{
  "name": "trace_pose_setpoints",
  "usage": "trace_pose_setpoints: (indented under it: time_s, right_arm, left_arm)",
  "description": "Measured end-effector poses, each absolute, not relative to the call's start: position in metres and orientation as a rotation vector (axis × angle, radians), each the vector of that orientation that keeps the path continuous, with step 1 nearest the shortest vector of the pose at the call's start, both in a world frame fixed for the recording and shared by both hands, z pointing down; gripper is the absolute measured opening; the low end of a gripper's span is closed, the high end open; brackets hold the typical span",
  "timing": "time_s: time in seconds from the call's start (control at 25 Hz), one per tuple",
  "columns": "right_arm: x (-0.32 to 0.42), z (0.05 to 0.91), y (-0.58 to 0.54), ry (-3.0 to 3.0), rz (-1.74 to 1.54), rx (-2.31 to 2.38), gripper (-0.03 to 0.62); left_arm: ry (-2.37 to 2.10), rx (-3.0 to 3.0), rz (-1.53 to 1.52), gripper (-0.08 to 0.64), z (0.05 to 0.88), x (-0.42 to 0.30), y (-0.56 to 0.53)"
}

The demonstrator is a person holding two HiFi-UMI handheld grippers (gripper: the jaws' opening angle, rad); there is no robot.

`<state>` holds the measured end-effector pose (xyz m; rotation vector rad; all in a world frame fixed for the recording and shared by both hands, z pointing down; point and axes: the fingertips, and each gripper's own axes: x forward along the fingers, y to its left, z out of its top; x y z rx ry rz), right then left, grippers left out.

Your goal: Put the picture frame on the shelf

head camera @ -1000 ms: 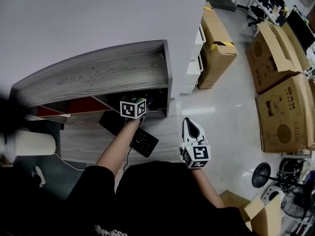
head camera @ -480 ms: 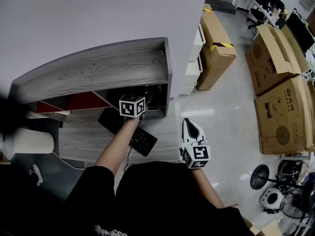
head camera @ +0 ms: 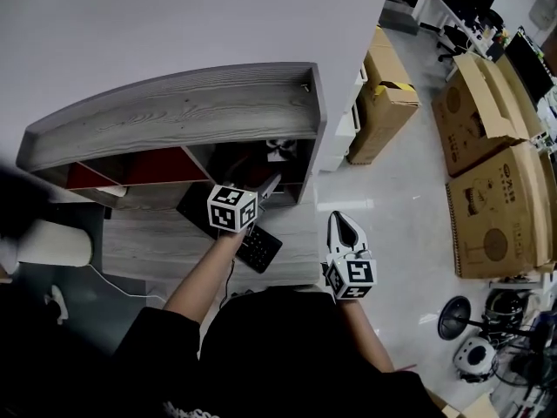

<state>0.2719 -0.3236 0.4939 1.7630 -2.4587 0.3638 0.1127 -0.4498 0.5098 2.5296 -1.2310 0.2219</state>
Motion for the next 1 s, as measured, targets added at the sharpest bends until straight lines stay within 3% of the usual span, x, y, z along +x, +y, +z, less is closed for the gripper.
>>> trace_pose_setpoints:
  time_s: [0.24,0.36,0.44,0.52,0.72,1.0]
  right_arm:
    - [0.232,0.488,-0.295,-2.445,0.323,1.731,0.014]
    - [0.199,0.488,-0.271,-2.441,0.318,1.696,0.014]
    - [0.176,0.486,-0.252,-2.435,0.302,1.685,0.014]
    - [0.153,0.482,-0.232,-2.429,0.254,1.682,0.014]
    - [0.104,0.491,-0.18,-2.402,0.229,1.609,0.014]
    - [0.081,0.509,-0.114,-2.335,0.273,1.562,0.014]
  left_arm:
    - [-1.202,2.584,0.143,0.322,0.485,0.074,-0.361]
    - [-1.216,2.591,0.092,0.205,0.477,0.035,-0.309]
    - [-1.232,2.573,0.056,0.073,0.48,0.006,-0.275]
    - [-1.25,2.524,0.023,0.023,0.49,-0.026,-0.245]
    - [-1.282,2.437,-0.02,0.017,0.52,-0.089,-0.184]
    - [-1.228,2.417,-0.094,0.017,0.537,-0.099,-0.115]
